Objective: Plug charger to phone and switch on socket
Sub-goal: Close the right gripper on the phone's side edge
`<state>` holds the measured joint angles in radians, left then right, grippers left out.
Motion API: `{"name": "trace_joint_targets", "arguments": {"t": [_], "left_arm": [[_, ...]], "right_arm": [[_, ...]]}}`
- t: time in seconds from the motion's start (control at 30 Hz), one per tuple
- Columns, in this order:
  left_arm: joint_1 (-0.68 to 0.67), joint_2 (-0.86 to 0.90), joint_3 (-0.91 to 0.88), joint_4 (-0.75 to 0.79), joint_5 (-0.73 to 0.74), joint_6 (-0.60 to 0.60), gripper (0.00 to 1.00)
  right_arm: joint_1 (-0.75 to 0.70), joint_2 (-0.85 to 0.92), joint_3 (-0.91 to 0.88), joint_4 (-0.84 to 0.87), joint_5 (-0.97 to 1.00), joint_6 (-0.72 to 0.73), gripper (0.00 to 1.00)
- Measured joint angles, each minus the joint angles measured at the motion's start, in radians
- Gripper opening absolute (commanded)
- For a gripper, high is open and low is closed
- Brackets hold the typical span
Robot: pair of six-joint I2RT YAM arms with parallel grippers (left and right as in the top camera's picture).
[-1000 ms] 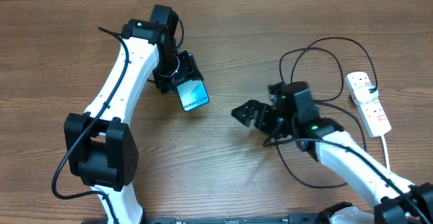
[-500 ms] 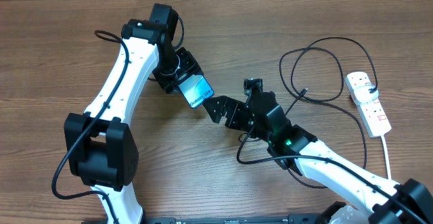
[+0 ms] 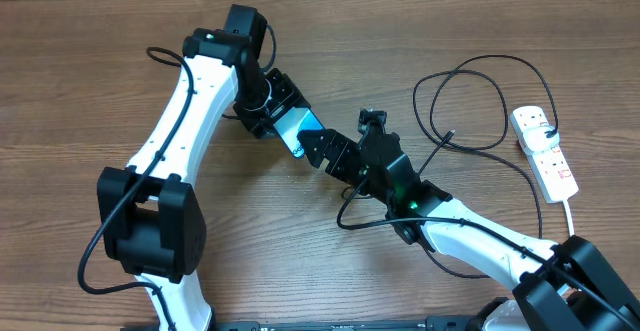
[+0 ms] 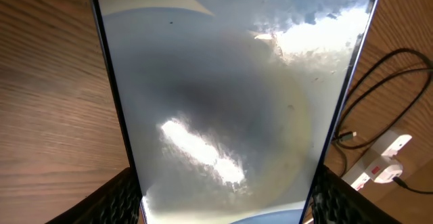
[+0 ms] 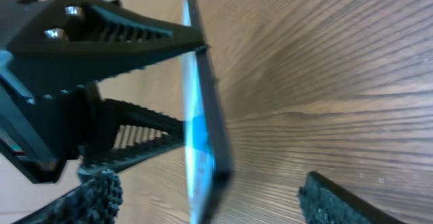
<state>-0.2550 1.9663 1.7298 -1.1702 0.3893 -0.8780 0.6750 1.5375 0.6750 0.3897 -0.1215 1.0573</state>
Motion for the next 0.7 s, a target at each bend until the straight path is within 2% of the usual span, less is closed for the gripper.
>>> {"name": "trace_joint_targets", "arguments": {"t": [0.3, 0.47, 0.7], "left_arm": [[-0.063, 0.000, 0.000, 0.019, 0.007, -0.033, 0.37], [-0.077, 0.000, 0.000, 0.019, 0.010, -0.034, 0.38], [-0.081, 0.000, 0.000, 0.019, 0.011, -0.037, 0.38]], "right_arm": [[0.000, 0.013, 0.000, 0.015, 0.037, 0.014, 0.57], [0.000, 0.014, 0.000, 0.015, 0.078, 0.016, 0.51], [0.000, 0.014, 0.000, 0.019, 0.103, 0.017, 0.35]]}}
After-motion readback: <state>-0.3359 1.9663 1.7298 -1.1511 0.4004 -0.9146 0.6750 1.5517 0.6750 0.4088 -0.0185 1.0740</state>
